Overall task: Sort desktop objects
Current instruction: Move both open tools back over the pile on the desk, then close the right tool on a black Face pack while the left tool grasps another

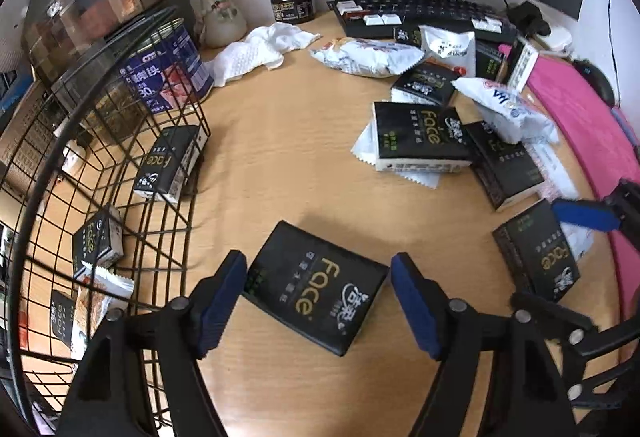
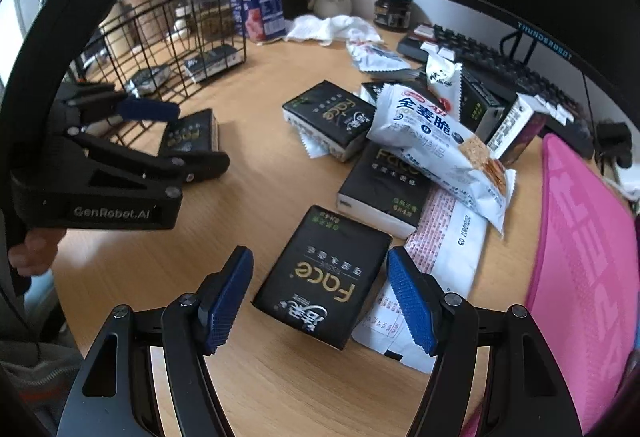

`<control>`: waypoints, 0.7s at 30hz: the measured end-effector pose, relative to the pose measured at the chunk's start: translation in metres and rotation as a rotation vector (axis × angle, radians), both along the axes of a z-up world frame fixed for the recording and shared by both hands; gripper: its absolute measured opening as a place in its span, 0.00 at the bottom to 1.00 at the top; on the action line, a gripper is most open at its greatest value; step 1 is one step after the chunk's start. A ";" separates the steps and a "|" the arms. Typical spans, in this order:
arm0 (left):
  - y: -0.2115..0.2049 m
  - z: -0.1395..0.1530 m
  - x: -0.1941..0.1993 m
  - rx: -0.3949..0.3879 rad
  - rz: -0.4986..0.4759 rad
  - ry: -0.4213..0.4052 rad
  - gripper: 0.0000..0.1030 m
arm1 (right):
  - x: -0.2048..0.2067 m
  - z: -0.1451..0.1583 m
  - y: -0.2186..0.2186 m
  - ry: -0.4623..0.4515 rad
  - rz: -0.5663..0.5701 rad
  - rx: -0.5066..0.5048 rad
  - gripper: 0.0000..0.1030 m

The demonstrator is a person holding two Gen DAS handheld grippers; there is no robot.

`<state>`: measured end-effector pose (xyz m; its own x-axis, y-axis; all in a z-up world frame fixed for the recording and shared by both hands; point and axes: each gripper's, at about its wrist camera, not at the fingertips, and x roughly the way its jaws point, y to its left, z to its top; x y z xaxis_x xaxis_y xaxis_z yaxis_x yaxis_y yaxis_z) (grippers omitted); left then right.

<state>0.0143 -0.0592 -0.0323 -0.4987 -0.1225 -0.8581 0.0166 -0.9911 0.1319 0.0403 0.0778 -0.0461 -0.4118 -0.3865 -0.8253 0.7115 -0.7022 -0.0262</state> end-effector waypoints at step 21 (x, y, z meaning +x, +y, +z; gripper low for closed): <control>0.033 0.013 0.013 0.092 -0.074 -0.021 0.77 | -0.010 0.006 0.054 -0.002 -0.062 -0.045 0.64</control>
<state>0.0271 -0.0261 -0.0192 -0.4852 -0.0058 -0.8744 -0.0590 -0.9975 0.0394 0.0306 0.1316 -0.0396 -0.4348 -0.3969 -0.8083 0.6666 -0.7453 0.0074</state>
